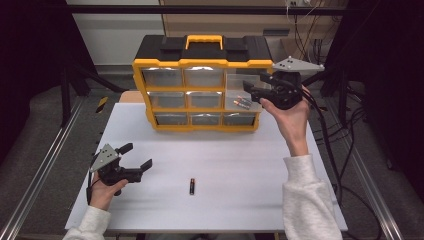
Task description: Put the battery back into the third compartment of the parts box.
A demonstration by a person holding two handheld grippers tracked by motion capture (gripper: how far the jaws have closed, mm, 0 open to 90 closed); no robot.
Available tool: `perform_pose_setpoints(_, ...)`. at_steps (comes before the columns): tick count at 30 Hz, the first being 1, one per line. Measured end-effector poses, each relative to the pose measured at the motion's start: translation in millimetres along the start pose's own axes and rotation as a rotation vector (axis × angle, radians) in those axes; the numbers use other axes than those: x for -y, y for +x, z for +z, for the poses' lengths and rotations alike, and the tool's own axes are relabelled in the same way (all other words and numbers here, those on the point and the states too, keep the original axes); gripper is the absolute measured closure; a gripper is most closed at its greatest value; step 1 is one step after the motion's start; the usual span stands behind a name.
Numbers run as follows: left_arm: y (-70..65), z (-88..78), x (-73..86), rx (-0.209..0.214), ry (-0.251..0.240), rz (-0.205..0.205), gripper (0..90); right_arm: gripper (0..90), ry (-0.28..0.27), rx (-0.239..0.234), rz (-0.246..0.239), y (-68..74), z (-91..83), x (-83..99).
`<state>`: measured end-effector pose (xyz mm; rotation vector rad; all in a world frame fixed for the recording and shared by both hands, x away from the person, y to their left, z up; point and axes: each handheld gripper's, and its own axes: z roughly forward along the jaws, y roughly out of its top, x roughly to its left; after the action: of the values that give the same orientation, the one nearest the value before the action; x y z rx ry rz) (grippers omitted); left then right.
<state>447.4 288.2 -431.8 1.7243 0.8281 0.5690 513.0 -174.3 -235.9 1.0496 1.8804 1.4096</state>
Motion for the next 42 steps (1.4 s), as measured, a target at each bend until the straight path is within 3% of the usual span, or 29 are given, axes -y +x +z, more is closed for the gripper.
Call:
perform_pose_setpoints(1,0.0,0.0,0.0,0.0,0.0,0.0,1.7,32.2,0.0,0.0,0.0,0.0,0.0,0.0)
perform_pose_setpoints(2,-0.1,0.1,0.0,0.0,0.0,0.0,1.7,25.6,-0.024,0.001,-0.004,3.0,-4.7,4.2)
perform_pose_setpoints(5,0.5,-0.3,-0.2,-0.001,-0.005,0.001,1.7,22.8,-0.046,-0.005,-0.011,6.1,-10.5,9.6)
perform_pose_setpoints(6,0.9,-0.7,-0.3,-0.002,-0.004,0.0,1.7,16.6,-0.068,-0.009,-0.008,9.5,-15.7,16.5)
perform_pose_setpoints(10,1.2,-1.5,-0.5,-0.002,-0.007,-0.005,1.7,8.5,-0.072,-0.013,-0.013,16.8,-21.3,28.6)
perform_pose_setpoints(14,1.5,-2.0,-0.7,-0.003,-0.009,-0.007,1.7,6.1,-0.074,-0.022,-0.016,23.6,-23.8,40.6)
perform_pose_setpoints(22,1.8,-2.3,-1.0,-0.004,-0.012,-0.008,1.7,3.2,-0.028,-0.044,-0.027,41.2,-19.1,76.2)
perform_pose_setpoints(26,1.4,-2.3,-1.2,-0.003,-0.01,-0.005,1.7,2.2,0.024,-0.079,-0.043,54.6,-10.0,97.9)
perform_pose_setpoints(42,1.3,-2.5,-1.3,-0.002,-0.011,-0.004,1.6,2.0,0.147,-0.158,-0.046,94.6,28.5,144.2)
